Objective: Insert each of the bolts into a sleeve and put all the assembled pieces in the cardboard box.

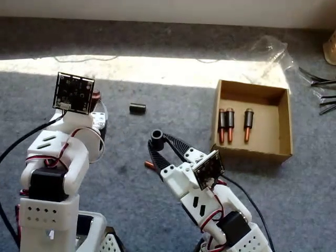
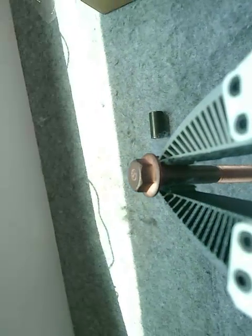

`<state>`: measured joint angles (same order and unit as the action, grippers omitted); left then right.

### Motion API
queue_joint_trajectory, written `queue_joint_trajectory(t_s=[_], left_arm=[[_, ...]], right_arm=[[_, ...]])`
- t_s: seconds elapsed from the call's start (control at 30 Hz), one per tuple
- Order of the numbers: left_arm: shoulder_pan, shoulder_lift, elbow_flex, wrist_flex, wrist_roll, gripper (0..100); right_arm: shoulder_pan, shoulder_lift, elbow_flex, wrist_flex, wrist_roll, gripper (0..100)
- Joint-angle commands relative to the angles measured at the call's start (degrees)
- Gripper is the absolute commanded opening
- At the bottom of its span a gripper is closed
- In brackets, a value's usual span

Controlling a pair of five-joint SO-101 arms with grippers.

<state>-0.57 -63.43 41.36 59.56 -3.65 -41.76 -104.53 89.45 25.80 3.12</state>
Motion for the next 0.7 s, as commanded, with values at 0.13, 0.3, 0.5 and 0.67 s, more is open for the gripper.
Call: queue_joint_trajectory(t_s=[0.13,0.3,0.5,0.67], left_arm=[[4.18,-1.36,-0.57,-6.07,6.42,1],[9.27,-1.36,-0.57,-8.26,6.51,1],[12.26,-1.36,-0.57,-15.47,6.77,1],[13.05,-1.36,-0.57,-21.27,6.77,1]], right_arm=[[-0.4,-0.84,2.15,-2.24,-0.35,0.5],[-0.22,-0.75,8.66,-7.6,-0.26,0.5],[4.97,-0.75,10.07,-12.79,-0.26,0.5],[6.11,-0.75,10.07,-13.32,-0.26,0.5]])
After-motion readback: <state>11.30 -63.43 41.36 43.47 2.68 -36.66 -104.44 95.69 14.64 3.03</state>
